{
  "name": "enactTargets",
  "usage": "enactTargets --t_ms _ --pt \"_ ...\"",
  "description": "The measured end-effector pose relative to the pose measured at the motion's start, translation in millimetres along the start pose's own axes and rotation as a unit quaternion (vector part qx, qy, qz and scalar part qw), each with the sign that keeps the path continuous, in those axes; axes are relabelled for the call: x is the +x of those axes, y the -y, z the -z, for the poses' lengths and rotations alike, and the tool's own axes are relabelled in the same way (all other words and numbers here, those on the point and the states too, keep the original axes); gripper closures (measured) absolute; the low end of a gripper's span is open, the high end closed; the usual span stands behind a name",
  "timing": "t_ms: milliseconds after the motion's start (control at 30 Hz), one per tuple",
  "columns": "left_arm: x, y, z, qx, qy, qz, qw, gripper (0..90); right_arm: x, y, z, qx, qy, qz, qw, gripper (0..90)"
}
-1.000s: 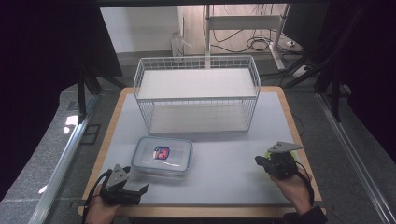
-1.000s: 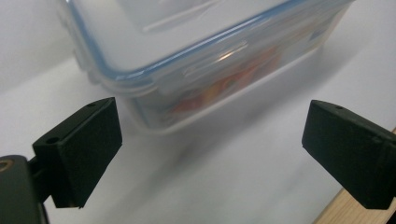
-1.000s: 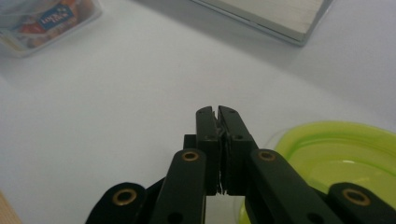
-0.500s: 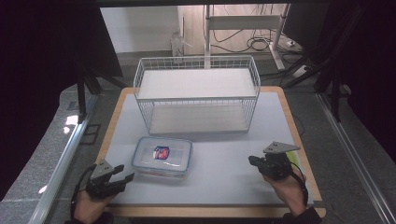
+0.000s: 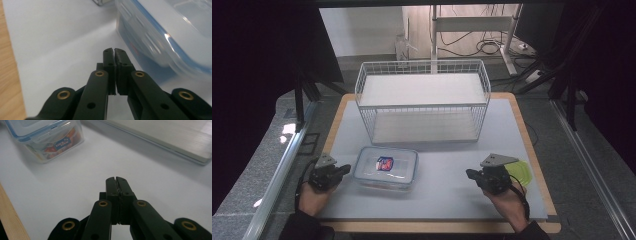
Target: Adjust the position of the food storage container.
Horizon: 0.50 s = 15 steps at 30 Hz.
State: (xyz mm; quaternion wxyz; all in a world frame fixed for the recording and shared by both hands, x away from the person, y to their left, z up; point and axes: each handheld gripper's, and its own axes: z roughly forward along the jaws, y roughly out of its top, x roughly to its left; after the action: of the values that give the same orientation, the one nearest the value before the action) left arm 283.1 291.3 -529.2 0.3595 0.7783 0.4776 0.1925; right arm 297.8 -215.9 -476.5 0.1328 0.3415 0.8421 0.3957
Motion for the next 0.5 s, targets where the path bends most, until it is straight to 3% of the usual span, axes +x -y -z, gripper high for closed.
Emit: enactTargets --t_ms 100,200,333,500 --pt "-1.1 -7.3 -9.4 -0.003 0.029 0.005 0.9996 87.4 4.8 -0.5 -6.8 0.008 -0.007 0.003 0.9999 89.5" --pt "-6.7 -11.1 -10.8 -0.003 0.018 -0.004 0.9998 89.8 10.7 -1.9 -12.0 0.011 -0.011 0.012 0.9998 89.5" --pt "-8.5 -12.0 -12.0 -0.005 0.028 0.006 0.9996 89.8 13.5 -4.2 -18.2 0.007 -0.015 0.013 0.9998 89.4" --pt "-19.8 -17.8 -17.1 -0.001 0.044 -0.008 0.9990 89.9 13.7 -6.0 -25.2 0.005 -0.019 0.013 0.9997 89.4"
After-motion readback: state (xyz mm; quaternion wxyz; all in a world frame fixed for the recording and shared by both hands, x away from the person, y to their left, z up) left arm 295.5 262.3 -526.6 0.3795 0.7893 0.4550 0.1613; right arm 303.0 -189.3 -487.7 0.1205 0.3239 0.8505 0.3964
